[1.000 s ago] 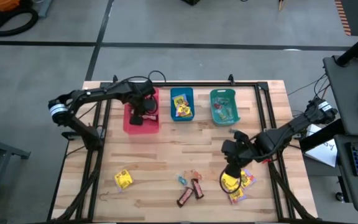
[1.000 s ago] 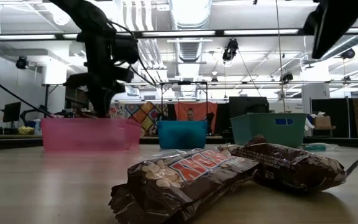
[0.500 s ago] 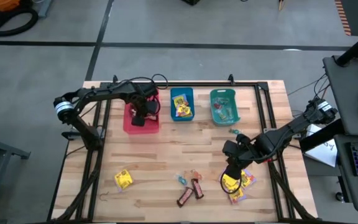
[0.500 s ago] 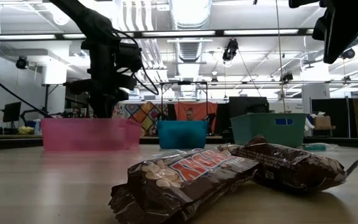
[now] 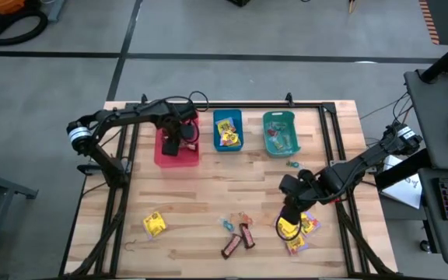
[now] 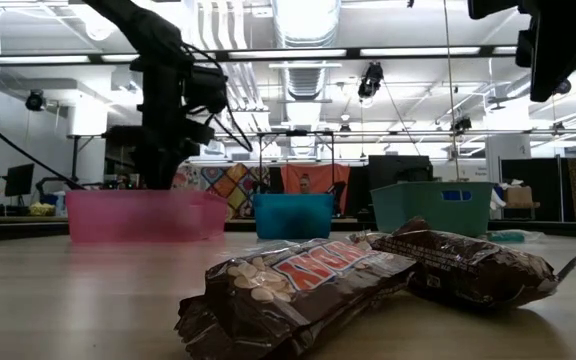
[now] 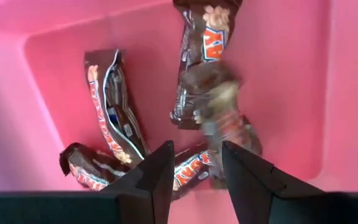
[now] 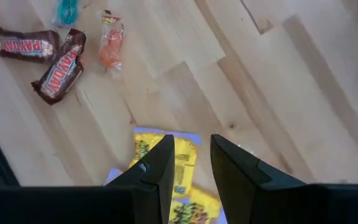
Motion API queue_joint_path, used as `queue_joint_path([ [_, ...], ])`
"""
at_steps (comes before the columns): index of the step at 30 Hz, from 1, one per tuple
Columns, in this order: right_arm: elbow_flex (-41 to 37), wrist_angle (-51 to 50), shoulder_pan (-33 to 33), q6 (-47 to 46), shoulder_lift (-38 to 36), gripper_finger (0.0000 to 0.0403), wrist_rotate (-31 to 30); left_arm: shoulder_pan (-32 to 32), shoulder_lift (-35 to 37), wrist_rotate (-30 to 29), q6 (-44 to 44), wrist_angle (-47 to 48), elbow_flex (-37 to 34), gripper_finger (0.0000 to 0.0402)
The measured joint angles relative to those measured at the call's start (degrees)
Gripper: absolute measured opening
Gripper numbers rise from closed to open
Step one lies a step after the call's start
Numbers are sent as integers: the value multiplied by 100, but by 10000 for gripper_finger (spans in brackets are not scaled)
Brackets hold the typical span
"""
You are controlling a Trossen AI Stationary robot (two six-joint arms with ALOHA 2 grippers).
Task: Sort candy
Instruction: Put the chocolate bar into the red bin, then put the yellow candy into the blue bin
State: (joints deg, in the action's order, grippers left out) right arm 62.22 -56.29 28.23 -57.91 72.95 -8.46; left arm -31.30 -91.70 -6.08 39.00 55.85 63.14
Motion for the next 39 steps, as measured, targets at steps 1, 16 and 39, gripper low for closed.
queue_joint_path([
  [1, 0, -2, -13, -157, 0, 95, 10, 1, 0, 1, -80, 72, 77, 119],
  [16, -54, -62, -9, -1106, 262, 95, 1177, 217, 340, 1333, -1724, 269, 1292, 98],
  [39, -139, -217, 193, -775, 1407, 197, 2028, 4042, 1678, -972, -5122, -1552, -193, 83],
])
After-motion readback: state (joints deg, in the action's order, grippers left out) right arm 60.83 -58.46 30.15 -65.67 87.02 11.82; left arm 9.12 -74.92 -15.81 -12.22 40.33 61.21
